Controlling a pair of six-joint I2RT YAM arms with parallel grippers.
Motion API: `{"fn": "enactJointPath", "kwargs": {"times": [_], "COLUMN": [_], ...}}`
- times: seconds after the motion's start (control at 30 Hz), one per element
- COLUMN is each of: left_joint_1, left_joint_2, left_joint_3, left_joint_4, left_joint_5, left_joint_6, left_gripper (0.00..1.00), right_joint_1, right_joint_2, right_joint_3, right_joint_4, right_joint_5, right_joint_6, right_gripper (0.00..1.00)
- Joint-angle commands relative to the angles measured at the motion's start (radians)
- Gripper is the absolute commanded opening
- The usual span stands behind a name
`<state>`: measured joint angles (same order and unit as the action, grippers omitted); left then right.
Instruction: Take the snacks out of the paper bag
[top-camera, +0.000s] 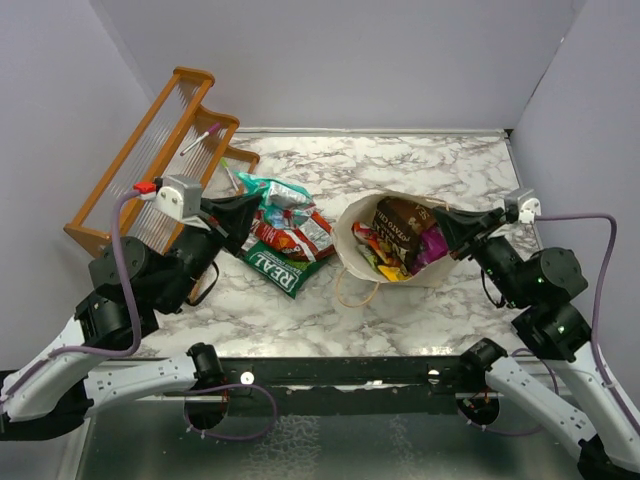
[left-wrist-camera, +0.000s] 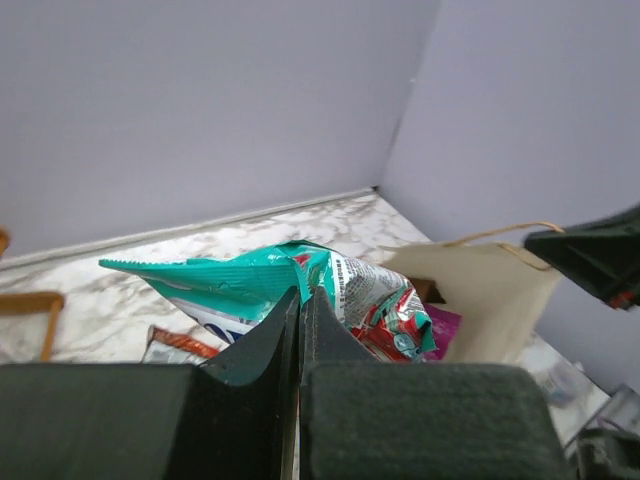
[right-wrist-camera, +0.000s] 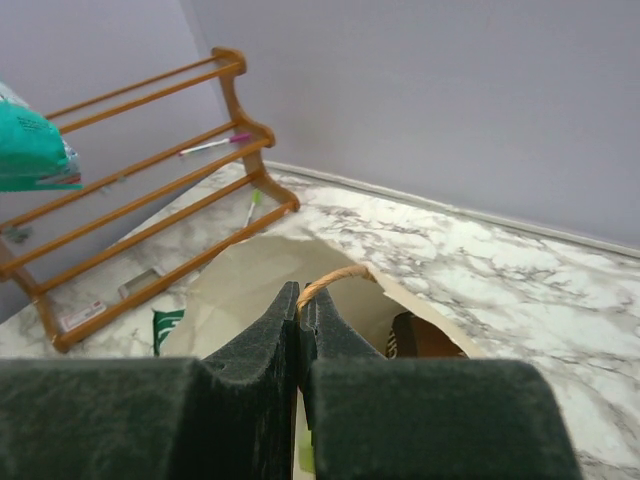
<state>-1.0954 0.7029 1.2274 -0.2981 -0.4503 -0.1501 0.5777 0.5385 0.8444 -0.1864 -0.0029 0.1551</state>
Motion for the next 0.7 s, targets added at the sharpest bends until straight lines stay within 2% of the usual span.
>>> {"fn": "enactJointPath", "kwargs": {"times": [0.0, 0.17, 0.27, 0.33, 0.43, 0.53, 0.67], "left_joint_1": [-0.004, -0.004, 0.006, 0.043, 0.159, 0.3, 0.383], "left_joint_2": [0.044, 0.201, 0.299, 0.345, 0.384, 0.413, 0.489], "left_joint_3": [0.02, 0.004, -0.018, -0.037, -0.082, -0.132, -0.147], "left_joint_4": [-0.129, -0.369, -0.458, -0.455, -0.402, -0.318, -0.25], "left_joint_5": [-0.289, -0.466, -0.5, -0.453, -0.324, -0.158, -0.045], "left_joint_6": [-0.058, -0.288, -0.386, -0.41, -0.413, -0.381, -0.313], "left_gripper": [0.0, 0.0, 0.0, 0.0, 0.0, 0.0, 0.0], "right_joint_1": [0.005, 0.005, 0.005, 0.005, 0.005, 0.005, 0.004], "right_joint_2": [-0.069, -0.131, -0.141, -0.134, -0.124, -0.113, -0.102], "right_joint_3": [0.016, -0.019, -0.031, -0.028, -0.022, -0.006, 0.024], "right_joint_4": [-0.028, -0.03, -0.037, -0.047, -0.061, -0.072, -0.091], "right_joint_5": [0.161, 0.149, 0.096, 0.073, 0.03, -0.006, -0.014], "right_joint_6": [-0.018, -0.026, -0.055, -0.081, -0.111, -0.14, -0.139], "right_gripper": [0.02, 0.02, 0.02, 0.02, 0.02, 0.02, 0.02]}}
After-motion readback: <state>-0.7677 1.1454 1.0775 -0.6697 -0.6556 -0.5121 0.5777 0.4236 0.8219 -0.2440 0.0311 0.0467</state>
